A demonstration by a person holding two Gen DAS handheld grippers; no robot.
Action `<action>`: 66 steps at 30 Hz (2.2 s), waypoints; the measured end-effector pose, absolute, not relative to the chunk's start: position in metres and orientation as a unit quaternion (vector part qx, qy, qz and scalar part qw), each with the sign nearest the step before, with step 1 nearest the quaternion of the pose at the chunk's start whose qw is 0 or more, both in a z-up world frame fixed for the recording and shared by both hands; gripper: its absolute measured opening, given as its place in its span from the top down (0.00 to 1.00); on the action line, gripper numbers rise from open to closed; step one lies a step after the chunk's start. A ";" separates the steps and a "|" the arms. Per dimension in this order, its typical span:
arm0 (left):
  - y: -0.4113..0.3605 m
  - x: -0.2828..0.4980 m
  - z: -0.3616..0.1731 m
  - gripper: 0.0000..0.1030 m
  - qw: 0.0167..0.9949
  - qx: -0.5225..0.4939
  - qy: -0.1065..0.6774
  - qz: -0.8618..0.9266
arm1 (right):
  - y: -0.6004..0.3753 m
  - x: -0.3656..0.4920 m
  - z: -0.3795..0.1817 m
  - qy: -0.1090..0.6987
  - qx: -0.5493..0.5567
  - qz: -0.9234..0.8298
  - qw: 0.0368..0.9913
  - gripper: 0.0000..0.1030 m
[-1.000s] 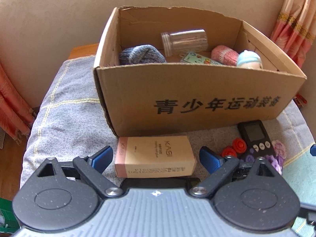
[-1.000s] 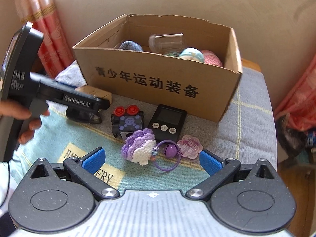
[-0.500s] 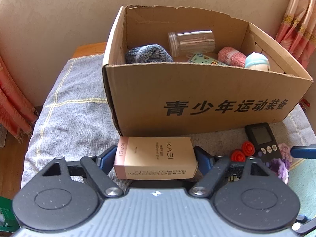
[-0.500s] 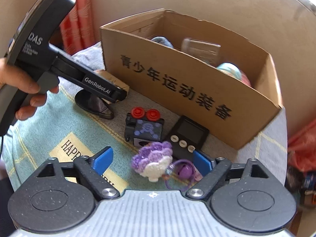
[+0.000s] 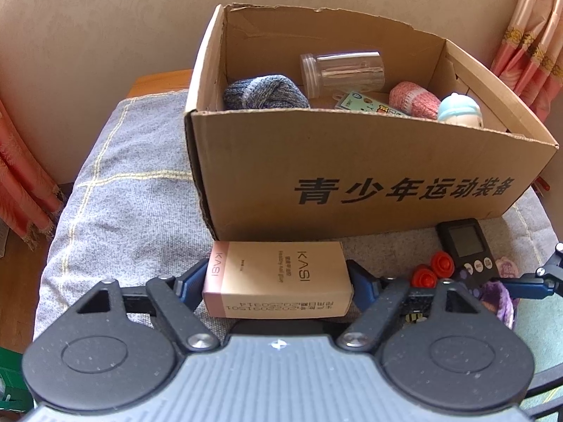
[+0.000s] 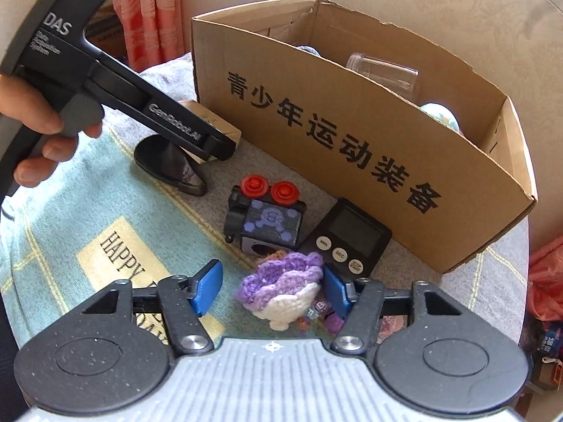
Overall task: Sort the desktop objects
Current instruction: 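Close left tool on the KASI box while right tool grasps the purple crochet flower, then lift and carry the KASI box and crochet flower with both tools over the box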
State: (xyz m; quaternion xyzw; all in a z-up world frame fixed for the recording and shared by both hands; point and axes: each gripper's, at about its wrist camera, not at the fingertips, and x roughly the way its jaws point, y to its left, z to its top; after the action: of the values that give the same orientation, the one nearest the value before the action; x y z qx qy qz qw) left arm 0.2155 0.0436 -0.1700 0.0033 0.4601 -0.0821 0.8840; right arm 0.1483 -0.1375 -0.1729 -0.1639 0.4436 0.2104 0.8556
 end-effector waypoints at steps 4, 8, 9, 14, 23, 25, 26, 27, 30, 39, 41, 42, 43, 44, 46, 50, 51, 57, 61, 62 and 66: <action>0.044 0.215 -0.169 0.23 0.882 0.007 0.462 -0.087 | -0.140 0.150 -0.171 0.447 -0.159 0.206 0.856 0.49; 0.043 0.213 -0.166 0.23 0.881 0.011 0.463 -0.092 | -0.143 0.151 -0.168 0.452 -0.144 0.204 0.856 0.52; 0.044 0.211 -0.164 0.23 0.881 0.011 0.464 -0.095 | -0.143 0.150 -0.167 0.453 -0.143 0.203 0.856 0.52; 0.045 0.203 -0.155 0.23 0.879 0.014 0.463 -0.112 | -0.143 0.141 -0.154 0.444 -0.139 0.203 0.862 0.52; 0.040 0.175 -0.133 0.23 0.873 0.066 0.457 -0.158 | -0.148 0.123 -0.129 0.434 -0.140 0.200 0.867 0.58; 0.040 0.169 -0.128 0.23 0.873 0.073 0.454 -0.164 | -0.149 0.117 -0.126 0.432 -0.148 0.197 0.867 0.58; 0.039 0.166 -0.126 0.23 0.873 0.076 0.452 -0.166 | -0.149 0.115 -0.124 0.432 -0.151 0.196 0.867 0.58; 0.038 0.164 -0.123 0.23 0.873 0.079 0.450 -0.170 | -0.149 0.115 -0.123 0.432 -0.150 0.195 0.868 0.58; 0.036 0.159 -0.115 0.23 0.872 0.087 0.446 -0.184 | -0.152 0.113 -0.118 0.434 -0.144 0.196 0.867 0.58; 0.022 0.156 -0.094 0.23 0.867 0.114 0.437 -0.210 | -0.160 0.119 -0.101 0.440 -0.120 0.198 0.868 0.58; 0.019 0.155 -0.086 0.23 0.868 0.115 0.432 -0.218 | -0.162 0.120 -0.095 0.436 -0.119 0.192 0.871 0.58; 0.019 0.155 -0.083 0.23 0.868 0.112 0.430 -0.222 | -0.163 0.119 -0.091 0.433 -0.119 0.191 0.873 0.58; 0.017 0.155 -0.079 0.23 0.867 0.109 0.430 -0.226 | -0.164 0.119 -0.086 0.430 -0.119 0.191 0.874 0.58; 0.016 0.155 -0.077 0.23 0.867 0.108 0.429 -0.228 | -0.165 0.118 -0.082 0.428 -0.119 0.191 0.876 0.58; 0.015 0.156 -0.070 0.23 0.868 0.109 0.425 -0.231 | -0.167 0.119 -0.074 0.425 -0.121 0.191 0.877 0.58; 0.014 0.160 -0.059 0.23 0.867 0.096 0.425 -0.241 | -0.172 0.121 -0.058 0.419 -0.124 0.188 0.880 0.59; 0.014 0.162 -0.056 0.23 0.867 0.095 0.426 -0.242 | -0.174 0.122 -0.054 0.417 -0.123 0.187 0.881 0.59; 0.013 0.167 -0.041 0.23 0.870 0.099 0.417 -0.244 | -0.183 0.130 -0.031 0.408 -0.117 0.188 0.886 0.60; 0.013 0.176 -0.029 0.23 0.873 0.092 0.412 -0.244 | -0.183 0.136 -0.018 0.398 -0.126 0.187 0.889 0.60; 0.012 0.179 -0.026 0.23 0.874 0.093 0.409 -0.244 | -0.183 0.138 -0.015 0.396 -0.127 0.187 0.890 0.60; 0.010 0.188 -0.014 0.23 0.878 0.099 0.398 -0.247 | -0.181 0.147 -0.002 0.386 -0.128 0.187 0.894 0.60</action>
State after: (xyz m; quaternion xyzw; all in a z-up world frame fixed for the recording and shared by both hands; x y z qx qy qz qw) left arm 0.1878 0.0102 -0.0138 0.0986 0.3981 -0.2468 0.8780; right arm 0.1465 -0.1811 -0.0017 -0.1283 0.3857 0.1874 0.8942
